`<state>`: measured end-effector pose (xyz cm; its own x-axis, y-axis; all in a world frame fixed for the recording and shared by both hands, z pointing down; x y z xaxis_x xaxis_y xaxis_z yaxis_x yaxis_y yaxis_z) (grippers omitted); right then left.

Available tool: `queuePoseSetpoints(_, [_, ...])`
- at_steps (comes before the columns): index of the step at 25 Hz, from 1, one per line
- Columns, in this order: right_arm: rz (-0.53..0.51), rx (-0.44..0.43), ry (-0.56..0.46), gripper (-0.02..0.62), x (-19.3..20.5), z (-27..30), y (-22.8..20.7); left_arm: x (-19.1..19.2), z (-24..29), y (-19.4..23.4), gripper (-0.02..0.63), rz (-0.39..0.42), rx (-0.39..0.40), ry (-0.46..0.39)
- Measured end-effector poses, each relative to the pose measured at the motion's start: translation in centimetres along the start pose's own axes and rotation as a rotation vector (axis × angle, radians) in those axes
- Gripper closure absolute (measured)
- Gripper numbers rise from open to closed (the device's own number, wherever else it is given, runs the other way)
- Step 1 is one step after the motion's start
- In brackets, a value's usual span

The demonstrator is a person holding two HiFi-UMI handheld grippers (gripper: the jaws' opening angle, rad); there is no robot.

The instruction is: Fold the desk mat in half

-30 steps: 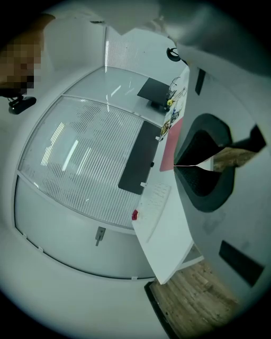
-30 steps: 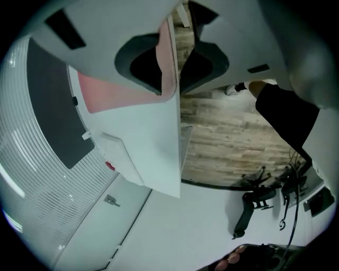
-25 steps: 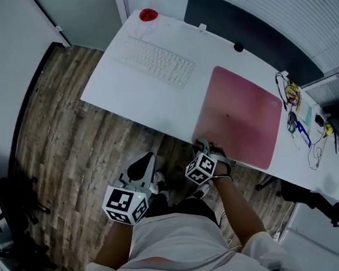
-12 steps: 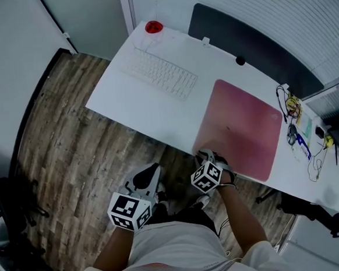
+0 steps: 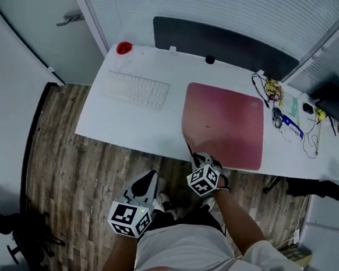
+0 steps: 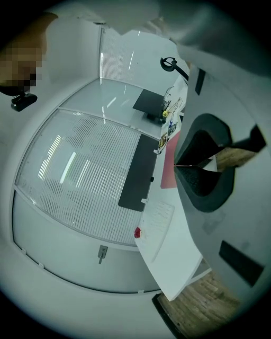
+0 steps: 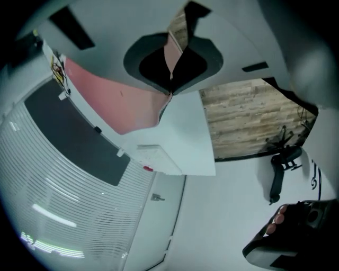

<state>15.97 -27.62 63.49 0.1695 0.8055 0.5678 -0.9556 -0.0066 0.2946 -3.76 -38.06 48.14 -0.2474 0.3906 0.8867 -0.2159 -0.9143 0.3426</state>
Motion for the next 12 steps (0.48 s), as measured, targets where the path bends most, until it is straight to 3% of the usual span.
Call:
queuePoseSetpoints(5, [0.161,0.119,-0.018,0.532,4.5,-2.9,-4.0,-0.8,2.8,-4.2,0.589,0.061,0.082,0.010])
queuePoseSetpoints(12, [0.357,0.205,-0.033,0.531,11.4,-6.2,-7.6,-1.5,6.0,-10.1,0.589,0.128,0.171,0.023])
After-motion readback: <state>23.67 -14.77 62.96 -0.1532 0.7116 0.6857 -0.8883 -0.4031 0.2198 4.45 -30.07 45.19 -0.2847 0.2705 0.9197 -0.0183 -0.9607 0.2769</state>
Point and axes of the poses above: the fingertips, and each gripper's own axes: z forward along the fingers, y to its left, x out of its underside, the point moved 8 cm from there along -z, backward along the fingers, and after that the axes turned 3 degrees about -y, right-handed, at the moved point
